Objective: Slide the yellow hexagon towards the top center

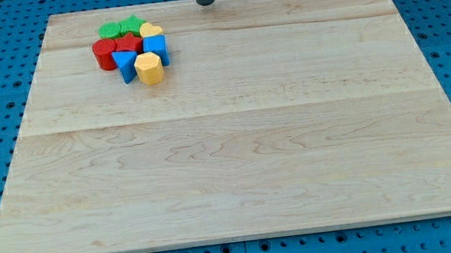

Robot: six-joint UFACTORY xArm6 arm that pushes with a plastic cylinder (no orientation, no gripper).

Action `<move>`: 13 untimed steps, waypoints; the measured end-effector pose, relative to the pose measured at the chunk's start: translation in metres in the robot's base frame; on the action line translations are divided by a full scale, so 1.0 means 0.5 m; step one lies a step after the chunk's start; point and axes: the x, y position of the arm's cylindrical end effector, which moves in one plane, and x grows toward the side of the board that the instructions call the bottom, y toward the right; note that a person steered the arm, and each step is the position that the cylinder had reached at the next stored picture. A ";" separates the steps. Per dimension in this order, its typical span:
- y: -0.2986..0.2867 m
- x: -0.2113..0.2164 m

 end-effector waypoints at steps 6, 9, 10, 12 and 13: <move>0.013 0.148; -0.132 0.433; -0.235 0.391; -0.149 0.307; -0.037 0.286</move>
